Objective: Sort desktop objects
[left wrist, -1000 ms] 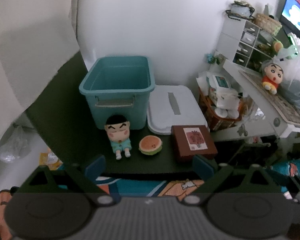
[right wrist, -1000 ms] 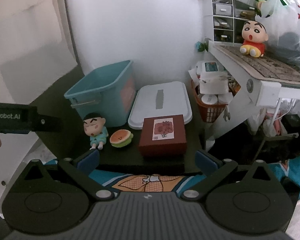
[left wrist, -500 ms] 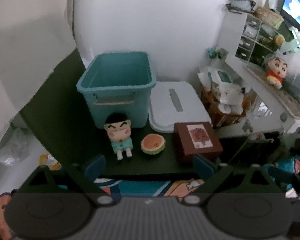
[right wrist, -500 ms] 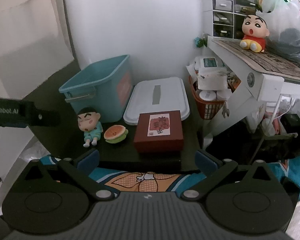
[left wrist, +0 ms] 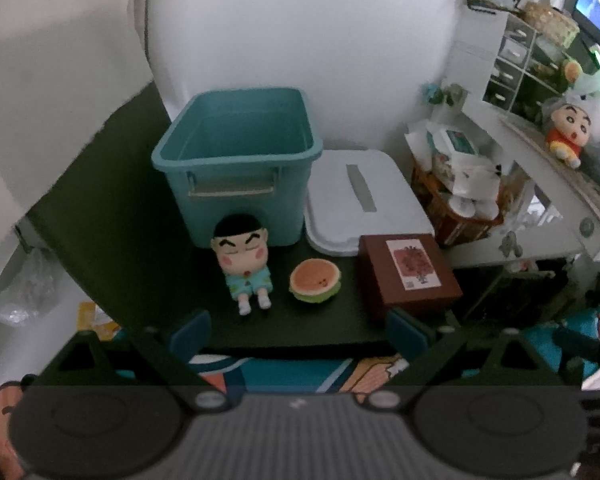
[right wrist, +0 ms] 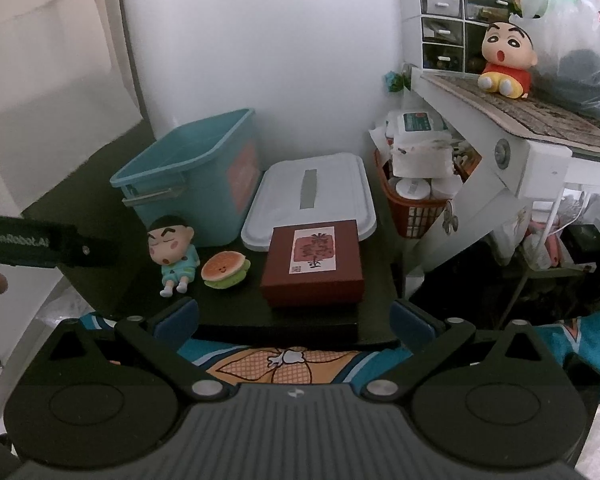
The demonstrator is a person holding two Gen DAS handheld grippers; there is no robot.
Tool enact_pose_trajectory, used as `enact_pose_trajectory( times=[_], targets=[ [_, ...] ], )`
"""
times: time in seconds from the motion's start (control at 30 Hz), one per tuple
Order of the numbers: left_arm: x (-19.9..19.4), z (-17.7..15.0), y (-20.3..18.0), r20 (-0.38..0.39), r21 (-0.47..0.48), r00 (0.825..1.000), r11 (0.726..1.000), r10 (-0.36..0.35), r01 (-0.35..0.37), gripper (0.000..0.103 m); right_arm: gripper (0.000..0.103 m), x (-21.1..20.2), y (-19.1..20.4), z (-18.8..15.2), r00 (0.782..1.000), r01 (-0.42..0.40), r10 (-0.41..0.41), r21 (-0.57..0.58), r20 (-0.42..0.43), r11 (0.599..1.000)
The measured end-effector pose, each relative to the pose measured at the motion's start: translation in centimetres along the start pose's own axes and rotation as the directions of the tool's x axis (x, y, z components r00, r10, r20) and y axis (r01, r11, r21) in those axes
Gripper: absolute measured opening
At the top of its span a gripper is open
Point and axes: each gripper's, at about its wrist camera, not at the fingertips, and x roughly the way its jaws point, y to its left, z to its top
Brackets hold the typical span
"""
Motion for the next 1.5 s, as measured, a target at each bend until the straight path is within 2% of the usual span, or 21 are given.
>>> enact_pose_trajectory(
  times=[0.3, 0.53, 0.87, 1.1, 1.23, 1.37, 1.5],
  targets=[
    [1.7, 0.1, 0.3, -0.007, 0.008, 1.0, 1.0, -0.015, 0.015, 0.096, 0.103, 0.2, 0.4, 0.1, 1.0, -0.008, 0.009, -0.017, 0.02, 1.0],
    [3.1, 0.3, 0.8, -0.014, 0.017, 1.0, 1.0, -0.022, 0.023, 0.096, 0.103, 1.6, -0.1, 0.1, 1.0, -0.03, 0.03, 0.02, 0.006, 0.999],
    [5.5, 0.3, 1.9, -0.03, 0.033, 0.999, 0.999, -0.02, 0.021, 0.096, 0.103, 2.7, 0.9, 0.2, 0.998, -0.002, 0.002, -0.004, 0.066, 1.0],
    [7.0, 0.7, 2.5, -0.037, 0.024, 0.999, 0.999, -0.02, 0.021, 0.096, 0.103, 3.1, 1.6, 0.0, 0.99, -0.015, 0.019, -0.034, 0.139, 0.999],
    [7.6, 1.3, 2.5, -0.02, 0.017, 0.999, 0.999, -0.027, 0.027, 0.096, 0.103, 3.7, 2.0, -0.1, 0.992, 0.014, -0.009, -0.037, 0.125, 0.999],
    [8.2, 1.6, 2.6, -0.003, -0.002, 0.999, 0.999, -0.036, 0.036, 0.096, 0.103, 4.3, 1.9, -0.2, 0.995, -0.009, 0.013, -0.041, 0.099, 0.999],
    [8.5, 1.2, 2.8, 0.012, 0.018, 0.999, 0.999, -0.034, 0.034, 0.096, 0.103, 4.8, 2.3, -0.6, 0.996, 0.027, -0.02, -0.08, 0.081, 0.996]
  ],
)
